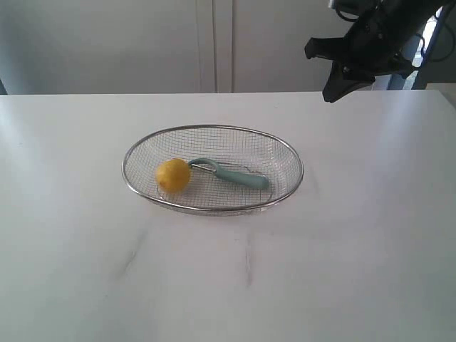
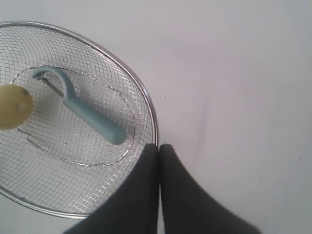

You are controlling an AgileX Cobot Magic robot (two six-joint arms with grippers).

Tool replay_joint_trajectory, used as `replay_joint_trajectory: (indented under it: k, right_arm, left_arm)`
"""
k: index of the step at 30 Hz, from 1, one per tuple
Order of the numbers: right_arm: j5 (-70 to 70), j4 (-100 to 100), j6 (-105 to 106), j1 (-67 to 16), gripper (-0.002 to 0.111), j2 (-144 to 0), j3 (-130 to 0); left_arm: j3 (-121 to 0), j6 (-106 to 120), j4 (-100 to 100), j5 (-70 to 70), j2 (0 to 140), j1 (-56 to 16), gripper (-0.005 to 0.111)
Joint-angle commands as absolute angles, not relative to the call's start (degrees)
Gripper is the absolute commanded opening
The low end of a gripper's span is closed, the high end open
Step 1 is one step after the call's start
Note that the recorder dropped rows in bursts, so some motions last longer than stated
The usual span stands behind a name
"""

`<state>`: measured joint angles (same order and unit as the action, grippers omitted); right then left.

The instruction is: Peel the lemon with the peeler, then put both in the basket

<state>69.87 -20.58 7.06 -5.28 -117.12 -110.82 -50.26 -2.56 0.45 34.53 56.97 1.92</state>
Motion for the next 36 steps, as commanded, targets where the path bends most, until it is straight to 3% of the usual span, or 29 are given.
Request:
replay_joint_trajectory:
  k: [1,23,36]
  right_arm:
    - [69.96,-20.52,7.24,-4.99,0.000,-116.46,-111.27]
    - [69.96,-20.52,7.24,-4.99,0.000,-116.46,-111.27]
    - [69.96,-20.52,7.24,-4.99,0.000,-116.46,-111.27]
  left_arm:
    - [-42.30,-2.61,0.98,34.22,47.99,2.15,0.000]
    - [-14.02,-2.61,4.62,26.56,9.39,2.15,0.000]
    - [-5.55,-2.74,4.81,23.99,0.00,2.15,0.000]
